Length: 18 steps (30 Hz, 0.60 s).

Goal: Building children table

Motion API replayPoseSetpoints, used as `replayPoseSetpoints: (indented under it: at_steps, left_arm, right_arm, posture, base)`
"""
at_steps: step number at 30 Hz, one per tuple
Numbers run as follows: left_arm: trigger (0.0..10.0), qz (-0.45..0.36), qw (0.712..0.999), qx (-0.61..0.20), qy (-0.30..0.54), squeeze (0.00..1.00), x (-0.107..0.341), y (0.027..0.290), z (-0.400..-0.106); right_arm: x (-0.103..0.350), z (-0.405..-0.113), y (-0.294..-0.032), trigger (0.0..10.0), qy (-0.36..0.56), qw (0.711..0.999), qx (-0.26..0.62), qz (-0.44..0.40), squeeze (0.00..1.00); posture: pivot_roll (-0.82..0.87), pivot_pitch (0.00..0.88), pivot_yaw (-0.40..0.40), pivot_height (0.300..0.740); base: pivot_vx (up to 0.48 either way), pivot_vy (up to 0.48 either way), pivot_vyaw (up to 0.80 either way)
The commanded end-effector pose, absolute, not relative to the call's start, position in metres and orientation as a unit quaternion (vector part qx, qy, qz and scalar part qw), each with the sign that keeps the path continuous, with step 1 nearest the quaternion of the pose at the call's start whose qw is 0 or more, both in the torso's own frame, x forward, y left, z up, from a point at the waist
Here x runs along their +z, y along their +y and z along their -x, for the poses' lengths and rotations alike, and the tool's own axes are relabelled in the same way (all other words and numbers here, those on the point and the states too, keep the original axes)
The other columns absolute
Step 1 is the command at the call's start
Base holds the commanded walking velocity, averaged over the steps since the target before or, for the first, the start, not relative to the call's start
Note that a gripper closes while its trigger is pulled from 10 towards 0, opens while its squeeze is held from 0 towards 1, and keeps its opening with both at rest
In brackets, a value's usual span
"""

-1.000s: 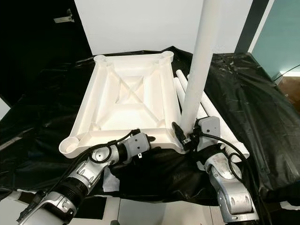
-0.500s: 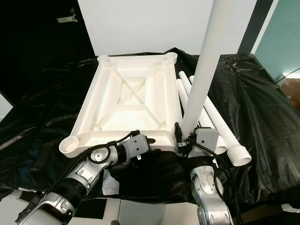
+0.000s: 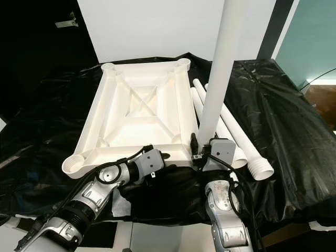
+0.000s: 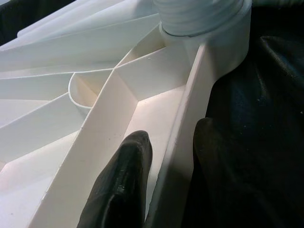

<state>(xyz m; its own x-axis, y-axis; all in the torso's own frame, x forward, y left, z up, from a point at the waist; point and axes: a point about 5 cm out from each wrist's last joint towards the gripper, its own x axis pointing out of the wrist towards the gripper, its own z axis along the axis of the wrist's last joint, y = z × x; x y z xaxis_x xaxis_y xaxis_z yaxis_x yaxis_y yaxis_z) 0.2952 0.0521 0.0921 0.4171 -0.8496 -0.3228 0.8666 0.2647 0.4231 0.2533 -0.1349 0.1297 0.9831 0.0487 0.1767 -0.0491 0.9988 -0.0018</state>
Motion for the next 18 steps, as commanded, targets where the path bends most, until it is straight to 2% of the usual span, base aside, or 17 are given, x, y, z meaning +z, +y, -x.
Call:
replayPoseSetpoints:
  at_steps: [1, 2, 3, 13, 16, 17, 18]
  left_arm:
    - [10.0, -0.277, 0.787, -0.547, 0.072, 0.00, 0.068, 0.058, -0.286]
    - [10.0, -0.277, 0.787, -0.547, 0.072, 0.00, 0.068, 0.058, -0.286]
    - [10.0, -0.277, 0.787, -0.546, 0.071, 0.00, 0.069, 0.057, -0.287]
    - [10.0, -0.279, 0.786, -0.546, 0.070, 0.00, 0.069, 0.056, -0.289]
    - [10.0, -0.281, 0.786, -0.547, 0.069, 0.00, 0.070, 0.056, -0.291]
    - [10.0, -0.281, 0.786, -0.546, 0.069, 0.00, 0.070, 0.056, -0.291]
    - [10.0, -0.282, 0.786, -0.546, 0.068, 0.00, 0.070, 0.056, -0.292]
  right_arm:
    - [0.130, -0.252, -0.138, 10.0, -0.088, 0.995, 0.040, 0.002, 1.00]
    - [0.130, -0.252, -0.138, 10.0, -0.088, 0.995, 0.040, 0.002, 1.00]
    - [0.138, -0.250, -0.143, 10.0, -0.108, 0.992, 0.059, 0.024, 0.00]
    - [0.150, -0.250, -0.160, 10.0, -0.128, 0.982, 0.117, 0.072, 0.00]
    - [0.147, -0.251, -0.169, 10.0, -0.099, 0.981, 0.151, 0.074, 0.00]
    - [0.145, -0.251, -0.170, 7.8, -0.090, 0.980, 0.162, 0.072, 0.00]
    - [0.144, -0.251, -0.171, 7.8, -0.083, 0.979, 0.170, 0.070, 0.00]
  posture:
    - [-0.08, 0.054, 0.046, 0.740]
    - [-0.08, 0.054, 0.046, 0.740]
    - [-0.09, 0.052, 0.045, 0.740]
    - [-0.11, 0.046, 0.052, 0.740]
    - [-0.11, 0.039, 0.052, 0.740]
    - [-0.11, 0.037, 0.052, 0.740]
    - [-0.11, 0.037, 0.052, 0.740]
  base:
    - [0.000, 0.000, 0.00]
    - [0.000, 0.000, 0.00]
    - [0.000, 0.000, 0.00]
    - [0.000, 0.000, 0.00]
    - [0.000, 0.000, 0.00]
    - [0.000, 0.000, 0.00]
    - [0.000, 0.000, 0.00]
